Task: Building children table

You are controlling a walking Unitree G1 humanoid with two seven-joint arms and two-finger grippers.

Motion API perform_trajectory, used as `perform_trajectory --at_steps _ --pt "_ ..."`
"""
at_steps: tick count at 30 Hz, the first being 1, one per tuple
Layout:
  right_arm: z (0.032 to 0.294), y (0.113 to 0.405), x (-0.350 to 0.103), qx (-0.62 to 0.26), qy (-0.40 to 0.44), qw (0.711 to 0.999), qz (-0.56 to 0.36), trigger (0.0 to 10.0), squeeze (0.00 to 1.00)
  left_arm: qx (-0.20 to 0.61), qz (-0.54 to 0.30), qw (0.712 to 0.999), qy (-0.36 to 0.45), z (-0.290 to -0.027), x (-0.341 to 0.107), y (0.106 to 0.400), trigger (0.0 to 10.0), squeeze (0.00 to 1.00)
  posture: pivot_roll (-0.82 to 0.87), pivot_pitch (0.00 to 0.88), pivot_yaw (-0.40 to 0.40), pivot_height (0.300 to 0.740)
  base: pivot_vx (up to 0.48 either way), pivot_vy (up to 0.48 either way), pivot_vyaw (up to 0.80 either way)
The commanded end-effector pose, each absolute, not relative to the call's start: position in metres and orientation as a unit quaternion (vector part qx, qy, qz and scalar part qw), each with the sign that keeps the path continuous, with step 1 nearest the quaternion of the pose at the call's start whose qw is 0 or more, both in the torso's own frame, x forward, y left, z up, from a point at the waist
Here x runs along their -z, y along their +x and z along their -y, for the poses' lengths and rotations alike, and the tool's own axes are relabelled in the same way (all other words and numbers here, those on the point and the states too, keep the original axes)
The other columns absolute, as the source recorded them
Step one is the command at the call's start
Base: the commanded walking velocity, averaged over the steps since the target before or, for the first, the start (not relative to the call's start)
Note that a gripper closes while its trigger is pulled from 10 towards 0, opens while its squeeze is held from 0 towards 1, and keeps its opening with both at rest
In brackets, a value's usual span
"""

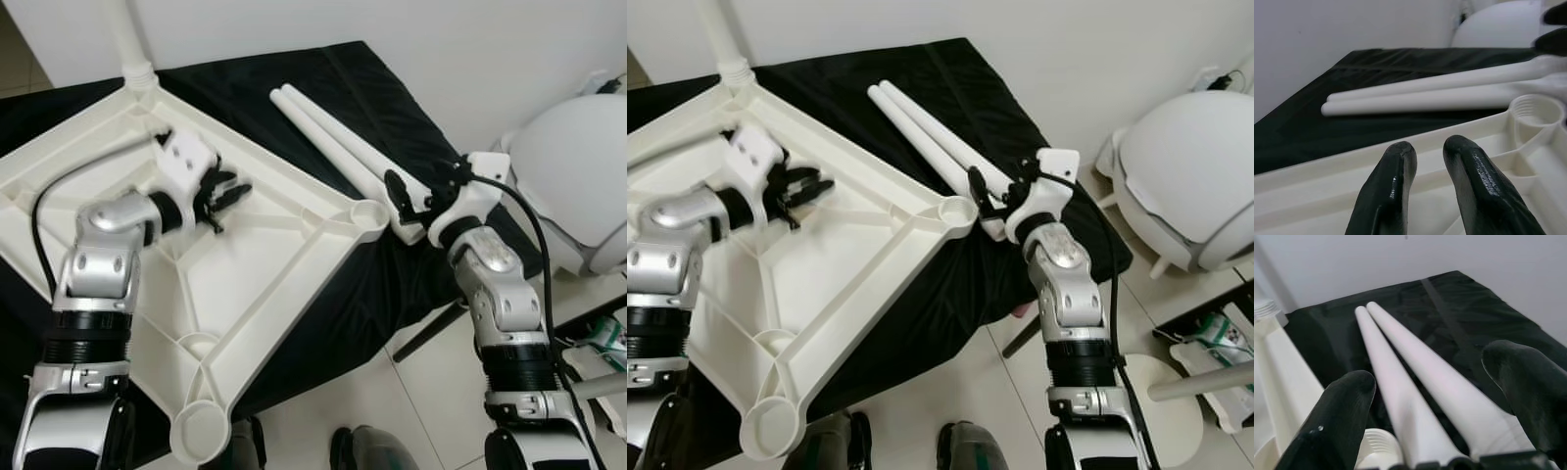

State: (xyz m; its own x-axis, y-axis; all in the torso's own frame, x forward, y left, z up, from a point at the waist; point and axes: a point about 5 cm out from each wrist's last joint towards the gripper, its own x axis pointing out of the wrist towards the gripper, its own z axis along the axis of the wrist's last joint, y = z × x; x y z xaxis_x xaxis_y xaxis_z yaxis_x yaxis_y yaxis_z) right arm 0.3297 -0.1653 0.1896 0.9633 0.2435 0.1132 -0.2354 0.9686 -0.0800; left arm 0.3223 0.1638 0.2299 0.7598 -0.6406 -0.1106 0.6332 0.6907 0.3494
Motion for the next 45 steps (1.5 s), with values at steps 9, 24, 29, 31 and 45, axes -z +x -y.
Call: perform_trajectory --at_steps 9,24,29,31,45 --pt "0.175 0.344 -0.188 -0.102 -0.038 0.994 0.032 10.0 0.0 0.334 0.005 0.928 0.167 -0.155 -0.231 0.316 10.0 0.0 -0.07 0.027 -0.019 0.74 0.0 0.0 0.0" --pt "0.214 0.37 -0.182 -0.033 -0.039 0.997 -0.055 10.0 0.0 0.238 -0.08 0.963 0.099 -0.119 -0.195 0.325 10.0 0.0 -0.08 0.025 -0.016 0.74 0.0 0.0 0.0" --pt "0.213 0.374 -0.184 -0.041 -0.048 0.996 -0.061 10.0 0.0 0.216 -0.105 0.968 0.076 -0.123 -0.193 0.325 10.0 0.0 -0.07 0.034 -0.017 0.74 0.0 0.0 0.0" --pt "0.212 0.374 -0.184 -0.046 -0.045 0.996 -0.066 10.0 0.0 0.209 -0.117 0.969 0.066 -0.125 -0.192 0.325 10.0 0.0 -0.07 0.034 -0.017 0.74 0.0 0.0 0.0" --pt "0.213 0.378 -0.192 -0.065 -0.039 0.996 -0.053 10.0 0.0 0.241 -0.115 0.963 0.04 -0.1 -0.181 0.309 10.0 0.0 -0.07 0.044 -0.019 0.74 0.0 0.0 0.0"
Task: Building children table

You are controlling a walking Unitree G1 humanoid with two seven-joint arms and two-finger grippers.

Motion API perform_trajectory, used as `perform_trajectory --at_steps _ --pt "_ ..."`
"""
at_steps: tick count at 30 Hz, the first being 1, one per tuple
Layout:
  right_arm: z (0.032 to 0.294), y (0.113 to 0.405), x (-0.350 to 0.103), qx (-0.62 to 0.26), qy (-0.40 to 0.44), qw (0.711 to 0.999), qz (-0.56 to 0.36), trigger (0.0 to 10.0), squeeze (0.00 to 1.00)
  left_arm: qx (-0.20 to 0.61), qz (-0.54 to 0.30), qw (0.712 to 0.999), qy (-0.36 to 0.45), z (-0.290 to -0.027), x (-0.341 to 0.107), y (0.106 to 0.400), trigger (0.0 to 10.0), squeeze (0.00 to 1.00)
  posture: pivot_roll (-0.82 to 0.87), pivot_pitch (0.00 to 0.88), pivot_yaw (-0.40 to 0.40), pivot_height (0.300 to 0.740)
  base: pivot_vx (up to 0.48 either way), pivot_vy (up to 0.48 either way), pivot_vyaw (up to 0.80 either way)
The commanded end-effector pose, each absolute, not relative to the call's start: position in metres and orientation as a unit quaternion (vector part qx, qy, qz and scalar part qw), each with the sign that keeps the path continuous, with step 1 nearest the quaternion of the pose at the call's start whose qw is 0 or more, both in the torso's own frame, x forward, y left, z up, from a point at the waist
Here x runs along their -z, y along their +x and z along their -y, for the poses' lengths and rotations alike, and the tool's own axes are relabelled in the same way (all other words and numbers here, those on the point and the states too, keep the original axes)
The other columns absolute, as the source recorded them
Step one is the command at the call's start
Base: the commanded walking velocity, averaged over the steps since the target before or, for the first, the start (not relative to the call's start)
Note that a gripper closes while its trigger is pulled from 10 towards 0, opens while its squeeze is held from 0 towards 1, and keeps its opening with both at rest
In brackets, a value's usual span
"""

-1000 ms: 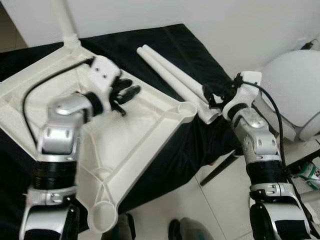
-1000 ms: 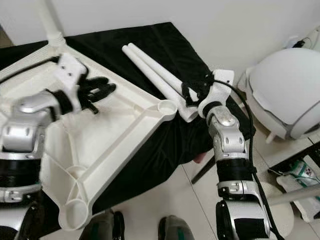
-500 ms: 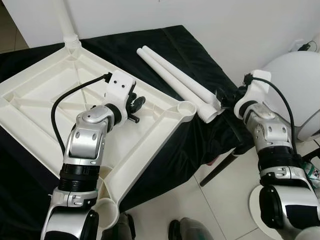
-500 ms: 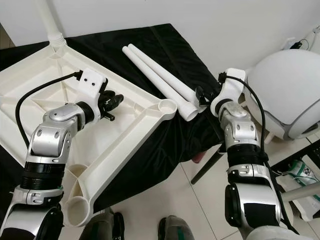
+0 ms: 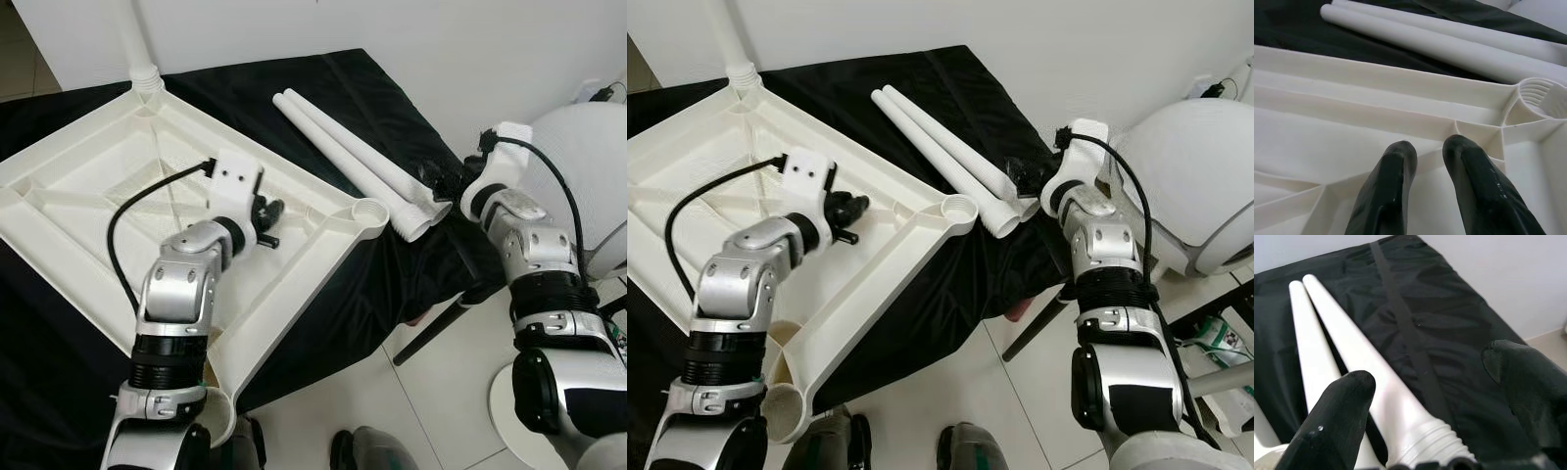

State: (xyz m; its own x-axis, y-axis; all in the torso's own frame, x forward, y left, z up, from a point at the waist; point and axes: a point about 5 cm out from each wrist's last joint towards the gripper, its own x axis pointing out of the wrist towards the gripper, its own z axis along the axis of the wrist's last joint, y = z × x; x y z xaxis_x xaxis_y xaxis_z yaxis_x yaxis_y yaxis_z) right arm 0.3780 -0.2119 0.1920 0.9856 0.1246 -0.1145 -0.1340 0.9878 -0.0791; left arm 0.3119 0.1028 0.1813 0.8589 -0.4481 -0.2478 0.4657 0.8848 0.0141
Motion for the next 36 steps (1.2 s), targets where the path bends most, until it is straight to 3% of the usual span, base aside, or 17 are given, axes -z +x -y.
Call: perform_trajectory --at_steps 1,9,14,16,17,21,27,28,36 --pt "0.212 0.378 -0.193 -0.067 -0.038 0.996 -0.051 10.0 0.0 0.262 -0.11 0.957 0.05 -0.092 -0.182 0.305 10.0 0.0 -0.07 0.045 -0.018 0.74 0.0 0.0 0.0" --pt "0.21 0.378 -0.193 -0.074 -0.038 0.995 -0.048 10.0 0.0 0.332 -0.109 0.932 0.093 -0.073 -0.179 0.293 10.0 0.0 -0.07 0.044 -0.012 0.74 0.0 0.0 0.0" --pt "0.208 0.373 -0.189 -0.09 -0.031 0.994 -0.05 10.0 0.0 0.335 -0.118 0.924 0.143 -0.069 -0.17 0.29 10.0 0.0 -0.08 0.048 -0.009 0.74 0.0 0.0 0.0" --pt "0.206 0.369 -0.185 -0.101 -0.032 0.993 -0.049 10.0 0.0 0.332 -0.123 0.924 0.144 -0.068 -0.167 0.291 10.0 0.05 -0.08 0.047 -0.009 0.74 0.0 0.0 0.0" --pt "0.204 0.366 -0.182 -0.108 -0.034 0.992 -0.048 10.0 0.0 0.33 -0.127 0.925 0.142 -0.067 -0.166 0.292 10.0 1.0 -0.08 0.047 -0.009 0.74 0.0 0.0 0.0" --pt "0.2 0.352 -0.177 -0.137 -0.034 0.989 -0.036 10.0 0.0 0.284 -0.135 0.935 0.164 -0.075 -0.167 0.304 10.0 1.0 -0.08 0.049 -0.001 0.74 0.0 0.0 0.0" --pt "0.2 0.35 -0.176 -0.14 -0.034 0.989 -0.035 10.0 0.0 0.28 -0.136 0.936 0.168 -0.076 -0.167 0.305 10.0 1.0 -0.08 0.049 0.0 0.74 0.0 0.0 0.0" --pt "0.202 0.348 -0.178 -0.138 -0.033 0.989 -0.031 10.0 0.0 0.278 -0.138 0.935 0.171 -0.077 -0.166 0.306 10.0 0.0 -0.09 0.048 0.01 0.74 0.0 0.0 0.0" --pt "0.214 0.344 -0.187 -0.115 -0.034 0.993 -0.016 10.0 0.0 0.274 -0.168 0.927 0.19 -0.075 -0.157 0.307 10.0 0.0 -0.1 0.05 0.026 0.74 0.0 0.0 0.0"
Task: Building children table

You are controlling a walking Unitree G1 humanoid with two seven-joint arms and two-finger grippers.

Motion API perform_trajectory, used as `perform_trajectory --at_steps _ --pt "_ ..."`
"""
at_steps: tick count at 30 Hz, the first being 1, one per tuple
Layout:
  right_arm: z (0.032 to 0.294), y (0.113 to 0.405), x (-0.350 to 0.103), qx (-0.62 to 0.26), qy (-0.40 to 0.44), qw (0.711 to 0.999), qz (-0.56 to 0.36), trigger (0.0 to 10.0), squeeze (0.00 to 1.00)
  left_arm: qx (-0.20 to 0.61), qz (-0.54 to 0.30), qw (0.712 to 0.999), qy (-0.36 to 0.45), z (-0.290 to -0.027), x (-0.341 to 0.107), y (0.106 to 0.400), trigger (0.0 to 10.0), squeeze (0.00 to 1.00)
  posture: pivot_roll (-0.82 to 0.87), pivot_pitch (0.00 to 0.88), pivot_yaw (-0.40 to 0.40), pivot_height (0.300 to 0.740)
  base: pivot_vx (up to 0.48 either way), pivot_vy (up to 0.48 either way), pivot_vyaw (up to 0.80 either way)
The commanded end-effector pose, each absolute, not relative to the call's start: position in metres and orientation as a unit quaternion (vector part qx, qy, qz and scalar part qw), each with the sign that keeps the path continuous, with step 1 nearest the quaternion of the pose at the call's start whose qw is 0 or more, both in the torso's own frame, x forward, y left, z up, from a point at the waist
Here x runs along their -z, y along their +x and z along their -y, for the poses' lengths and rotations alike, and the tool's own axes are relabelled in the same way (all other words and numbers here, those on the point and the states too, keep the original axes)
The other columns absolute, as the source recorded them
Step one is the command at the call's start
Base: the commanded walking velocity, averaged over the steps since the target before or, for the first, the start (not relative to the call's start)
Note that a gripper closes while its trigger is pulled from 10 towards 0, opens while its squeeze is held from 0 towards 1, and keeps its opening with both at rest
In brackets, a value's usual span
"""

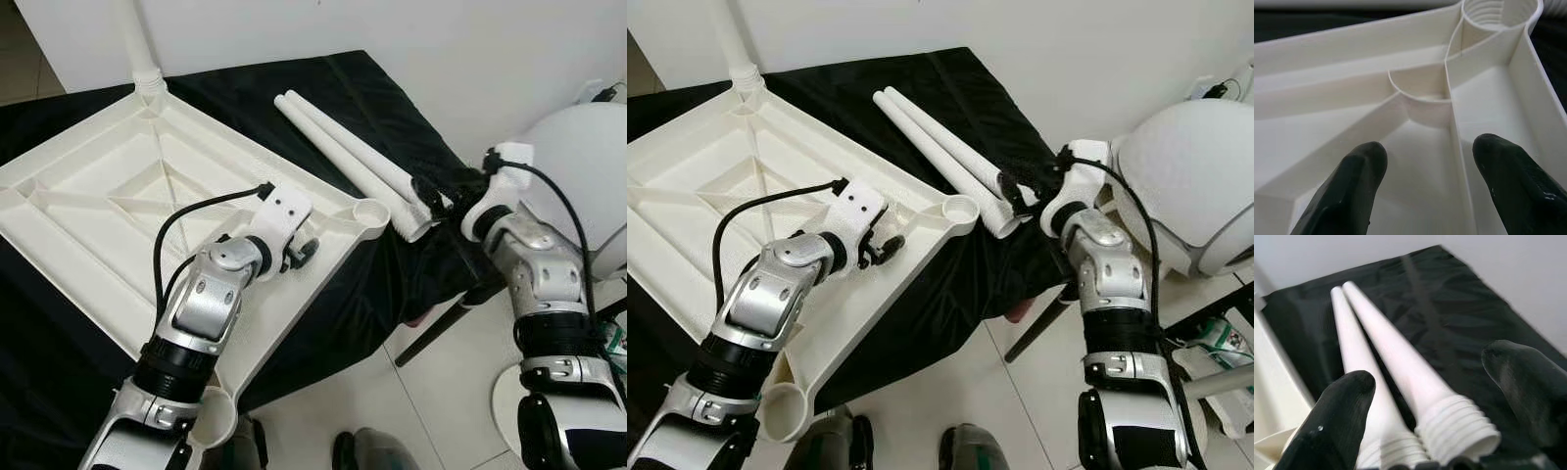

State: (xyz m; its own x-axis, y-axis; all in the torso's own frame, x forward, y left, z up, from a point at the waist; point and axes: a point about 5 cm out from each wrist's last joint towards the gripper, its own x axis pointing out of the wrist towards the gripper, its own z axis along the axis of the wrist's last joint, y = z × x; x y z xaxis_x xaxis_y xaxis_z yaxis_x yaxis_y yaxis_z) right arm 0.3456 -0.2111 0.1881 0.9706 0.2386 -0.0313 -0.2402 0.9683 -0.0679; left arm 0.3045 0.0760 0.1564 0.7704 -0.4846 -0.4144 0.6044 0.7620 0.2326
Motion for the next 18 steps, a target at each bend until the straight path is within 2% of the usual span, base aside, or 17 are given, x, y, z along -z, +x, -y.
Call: perform_trajectory --at_steps 1,8,9,11,12,13,18 --pt "0.214 0.344 -0.187 -0.115 -0.034 0.993 -0.016 10.0 0.0 0.274 -0.168 0.927 0.19 -0.075 -0.157 0.307 10.0 0.0 -0.1 0.05 0.026 0.74 0.0 0.0 0.0" --pt "0.212 0.341 -0.19 -0.117 -0.033 0.993 -0.009 10.0 0.0 0.267 -0.203 0.924 0.186 -0.07 -0.149 0.309 10.0 0.0 -0.1 0.048 0.028 0.74 0.0 0.0 0.0" --pt "0.212 0.341 -0.19 -0.117 -0.034 0.992 -0.009 10.0 0.0 0.264 -0.209 0.923 0.185 -0.07 -0.148 0.309 6.8 0.0 -0.1 0.044 0.029 0.74 0.0 0.0 0.0" --pt "0.212 0.341 -0.19 -0.117 -0.034 0.992 -0.009 10.0 0.0 0.264 -0.209 0.923 0.185 -0.07 -0.148 0.309 6.8 0.0 -0.1 0.044 0.029 0.74 0.0 0.0 0.0" --pt "0.212 0.341 -0.191 -0.118 -0.034 0.992 -0.008 10.0 0.0 0.259 -0.212 0.924 0.185 -0.071 -0.146 0.31 3.9 0.0 -0.1 0.044 0.029 0.74 0.0 0.0 0.0" --pt "0.212 0.341 -0.191 -0.117 -0.034 0.992 -0.008 10.0 0.0 0.254 -0.215 0.923 0.192 -0.073 -0.144 0.31 0.0 0.0 -0.1 0.042 0.028 0.74 0.0 0.0 0.0" --pt "0.213 0.341 -0.193 -0.118 -0.037 0.992 -0.006 10.0 0.0 0.248 -0.218 0.921 0.206 -0.076 -0.14 0.311 0.0 0.0 -0.11 0.034 0.03 0.74 0.0 0.0 0.0"
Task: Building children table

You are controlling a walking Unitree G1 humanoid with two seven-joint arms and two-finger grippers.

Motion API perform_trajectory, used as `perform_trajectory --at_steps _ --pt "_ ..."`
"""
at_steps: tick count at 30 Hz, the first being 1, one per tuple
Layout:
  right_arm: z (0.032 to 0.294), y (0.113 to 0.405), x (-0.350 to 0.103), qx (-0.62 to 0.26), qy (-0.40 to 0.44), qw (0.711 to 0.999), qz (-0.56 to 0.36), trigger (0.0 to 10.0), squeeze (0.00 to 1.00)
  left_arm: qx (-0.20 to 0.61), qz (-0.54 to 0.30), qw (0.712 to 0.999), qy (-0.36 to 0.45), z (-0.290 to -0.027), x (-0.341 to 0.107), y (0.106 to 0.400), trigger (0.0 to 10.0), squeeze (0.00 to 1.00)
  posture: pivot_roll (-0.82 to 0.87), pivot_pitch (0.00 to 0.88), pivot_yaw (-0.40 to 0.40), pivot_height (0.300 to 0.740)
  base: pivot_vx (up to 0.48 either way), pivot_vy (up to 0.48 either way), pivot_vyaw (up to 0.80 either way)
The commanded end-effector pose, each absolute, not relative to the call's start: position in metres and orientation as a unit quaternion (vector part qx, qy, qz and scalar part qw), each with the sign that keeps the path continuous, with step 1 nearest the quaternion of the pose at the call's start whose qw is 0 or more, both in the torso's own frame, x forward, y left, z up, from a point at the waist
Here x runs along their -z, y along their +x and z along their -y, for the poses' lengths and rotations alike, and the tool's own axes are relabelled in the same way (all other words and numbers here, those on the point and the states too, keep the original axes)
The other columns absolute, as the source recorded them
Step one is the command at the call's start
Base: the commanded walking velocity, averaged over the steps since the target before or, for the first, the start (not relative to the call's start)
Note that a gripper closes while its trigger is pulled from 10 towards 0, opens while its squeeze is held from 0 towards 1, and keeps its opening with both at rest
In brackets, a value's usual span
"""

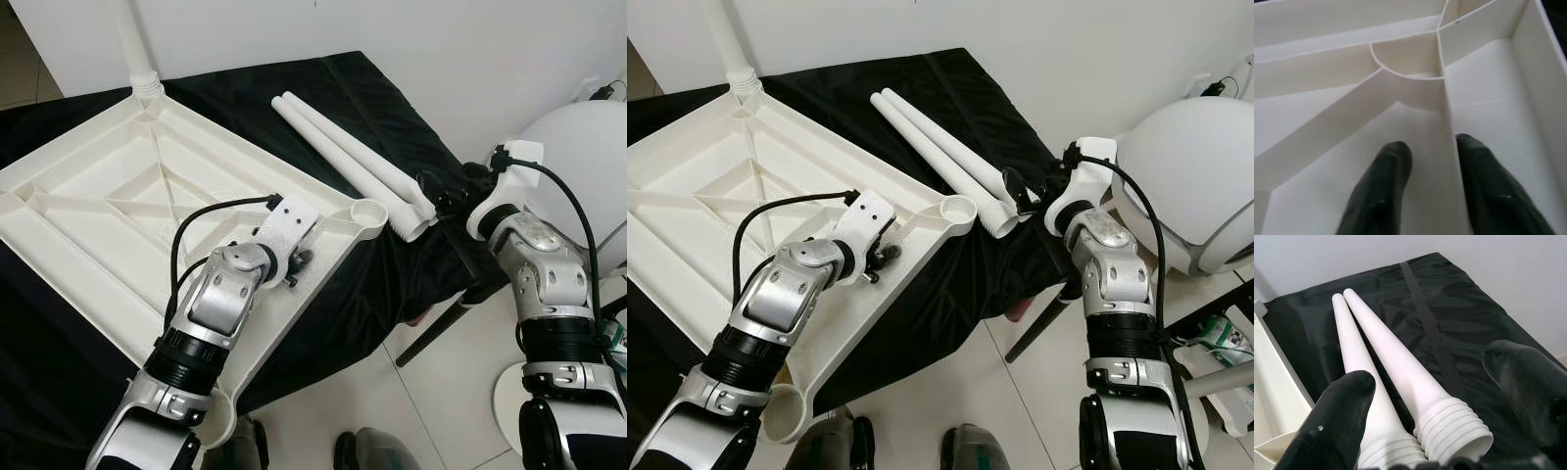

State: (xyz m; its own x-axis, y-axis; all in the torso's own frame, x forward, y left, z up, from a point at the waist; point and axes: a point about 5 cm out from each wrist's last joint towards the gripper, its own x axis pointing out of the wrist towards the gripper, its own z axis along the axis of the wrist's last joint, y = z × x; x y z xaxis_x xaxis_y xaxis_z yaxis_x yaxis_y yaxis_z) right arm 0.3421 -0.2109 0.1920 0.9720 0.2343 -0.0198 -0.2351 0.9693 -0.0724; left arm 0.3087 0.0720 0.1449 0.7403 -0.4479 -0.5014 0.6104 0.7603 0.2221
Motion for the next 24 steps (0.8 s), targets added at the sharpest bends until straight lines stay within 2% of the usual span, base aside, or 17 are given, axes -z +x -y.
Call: perform_trajectory --at_steps 1,11,21,24 --pt "0.213 0.341 -0.193 -0.118 -0.037 0.992 -0.006 10.0 0.0 0.248 -0.218 0.921 0.206 -0.076 -0.14 0.311 0.0 0.0 -0.11 0.034 0.03 0.74 0.0 0.0 0.0" --pt "0.212 0.341 -0.196 -0.119 -0.039 0.992 -0.002 10.0 0.0 0.265 -0.212 0.907 0.25 -0.085 -0.136 0.307 0.0 0.0 -0.11 0.022 0.03 0.74 0.0 0.0 0.0" --pt "0.211 0.342 -0.198 -0.122 -0.043 0.992 0.001 10.0 0.0 0.246 -0.229 0.894 0.297 -0.134 -0.132 0.295 0.0 0.0 -0.1 0.013 0.027 0.74 0.0 0.0 0.0" --pt "0.211 0.343 -0.198 -0.123 -0.042 0.992 0.001 10.0 0.0 0.244 -0.232 0.893 0.3 -0.139 -0.132 0.294 0.0 0.0 -0.1 0.012 0.026 0.74 0.0 0.0 0.0"
